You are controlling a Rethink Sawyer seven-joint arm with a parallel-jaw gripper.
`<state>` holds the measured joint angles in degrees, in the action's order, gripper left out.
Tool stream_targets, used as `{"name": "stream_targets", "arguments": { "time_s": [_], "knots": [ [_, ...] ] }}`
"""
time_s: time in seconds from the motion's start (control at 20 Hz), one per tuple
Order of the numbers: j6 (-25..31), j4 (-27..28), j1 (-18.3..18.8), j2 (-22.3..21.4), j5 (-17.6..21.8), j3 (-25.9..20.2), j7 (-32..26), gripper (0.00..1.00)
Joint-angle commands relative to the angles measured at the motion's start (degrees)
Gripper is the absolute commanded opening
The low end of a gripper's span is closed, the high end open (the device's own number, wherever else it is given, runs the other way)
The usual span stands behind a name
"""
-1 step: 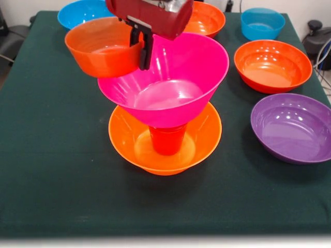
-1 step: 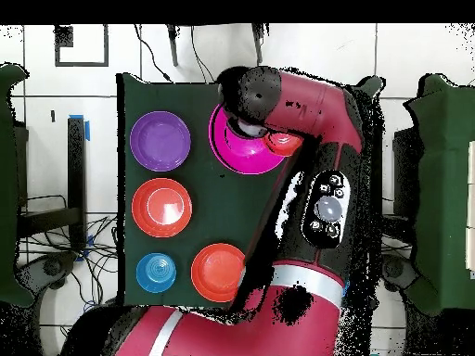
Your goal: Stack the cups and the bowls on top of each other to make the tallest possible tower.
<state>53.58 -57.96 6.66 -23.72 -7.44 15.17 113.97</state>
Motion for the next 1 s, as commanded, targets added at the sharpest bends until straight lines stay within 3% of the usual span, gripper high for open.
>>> {"name": "stream_targets", "arguments": {
  "time_s": [0.05, 0.5, 1.0],
  "knots": [
    [6.48, 2.20, -2.20, 3.13, -1.08, -1.74, 12.93, 0.00],
    [9.44, 6.81, -3.77, 6.01, -1.92, -0.21, 15.91, 0.00],
    [10.82, 8.00, -4.58, 6.58, -2.22, 0.50, 16.89, 0.00]
  ]
}}
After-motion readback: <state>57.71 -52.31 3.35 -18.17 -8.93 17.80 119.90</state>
